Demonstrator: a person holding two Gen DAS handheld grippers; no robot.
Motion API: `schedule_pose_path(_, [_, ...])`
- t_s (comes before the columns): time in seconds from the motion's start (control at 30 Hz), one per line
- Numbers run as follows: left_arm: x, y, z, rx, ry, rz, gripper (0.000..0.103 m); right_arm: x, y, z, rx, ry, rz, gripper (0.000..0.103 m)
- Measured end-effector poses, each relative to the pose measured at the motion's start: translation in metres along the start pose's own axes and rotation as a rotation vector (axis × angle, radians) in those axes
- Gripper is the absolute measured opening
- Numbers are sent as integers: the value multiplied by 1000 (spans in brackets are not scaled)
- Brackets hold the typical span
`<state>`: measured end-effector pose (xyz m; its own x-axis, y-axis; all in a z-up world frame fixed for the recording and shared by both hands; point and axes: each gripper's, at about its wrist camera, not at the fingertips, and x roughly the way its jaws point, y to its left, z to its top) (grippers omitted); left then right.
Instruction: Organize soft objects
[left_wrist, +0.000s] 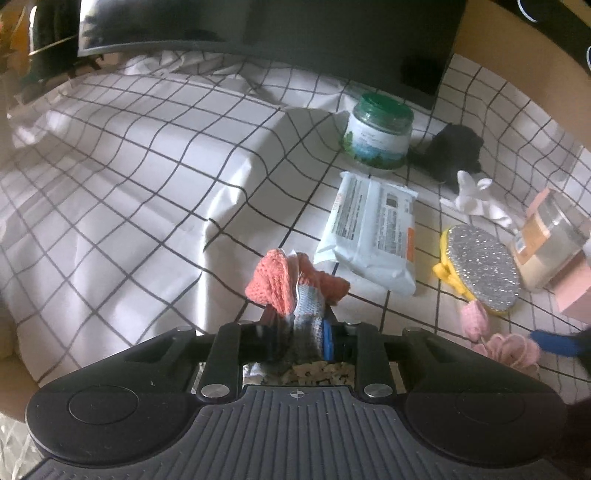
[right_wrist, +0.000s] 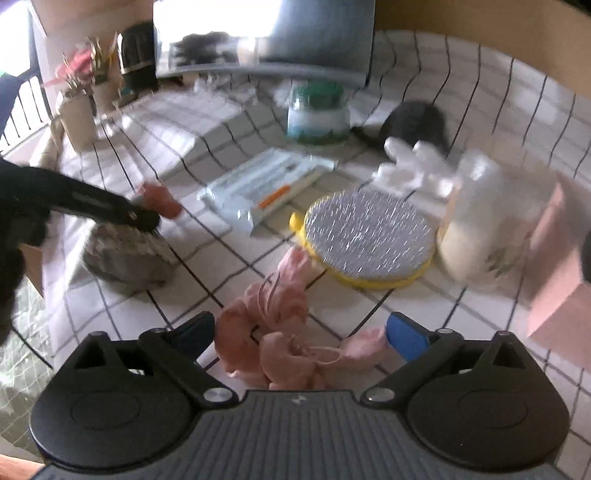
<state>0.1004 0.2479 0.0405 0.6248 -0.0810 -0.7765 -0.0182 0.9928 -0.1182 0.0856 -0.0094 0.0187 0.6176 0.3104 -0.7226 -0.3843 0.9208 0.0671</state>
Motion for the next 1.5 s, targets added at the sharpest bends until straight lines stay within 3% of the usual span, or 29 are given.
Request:
schedule_pose_path(0.07, [-6, 4, 3, 4, -10, -18, 26, 5, 5, -2, -17, 10, -31, 92])
schedule_pose_path(0.17, [-13, 10, 8, 4, -36, -48, 26, 5, 15, 1, -62, 8, -53, 51])
schedule_pose_path(0.2, [-15, 11, 10, 5, -43, -60, 26, 5, 17, 4, -73, 14, -49, 26])
schedule_pose_path(0.23, [-16, 13, 14, 5, -53, -75, 26, 5, 18, 9, -79, 26, -49, 21])
schedule_pose_path(0.4, [-21, 16, 40, 2, -104, -133, 26, -16, 22, 37, -96, -22, -76, 17])
schedule_pose_path(0.53, [-29, -1, 81, 46, -179, -177, 26, -54, 22, 72, -109, -136, -87, 17])
schedule_pose_path(0.73, [-45, -60, 148, 183, -299, -237, 26, -114, -3, 123, -124, -339, -169, 17])
schedule_pose_path(0.9, [-51, -130, 181, 282, -321, -349, 26, -159, -51, 141, -85, -456, -324, 17])
schedule_pose_path(1.13, [-40, -241, 176, 372, -238, -561, 26, -198, -137, 123, 57, -472, -527, 17])
schedule_pose_path(1.33, [0, -334, 145, 403, -69, -704, 27, -207, -214, 94, 263, -407, -612, 18])
schedule_pose_path(1.43, [34, -366, 125, 356, 53, -777, 35, -199, -240, 82, 336, -367, -590, 18])
schedule_pose_path(1.5, [58, -383, 110, 382, 127, -736, 40, -191, -253, 77, 369, -342, -569, 18])
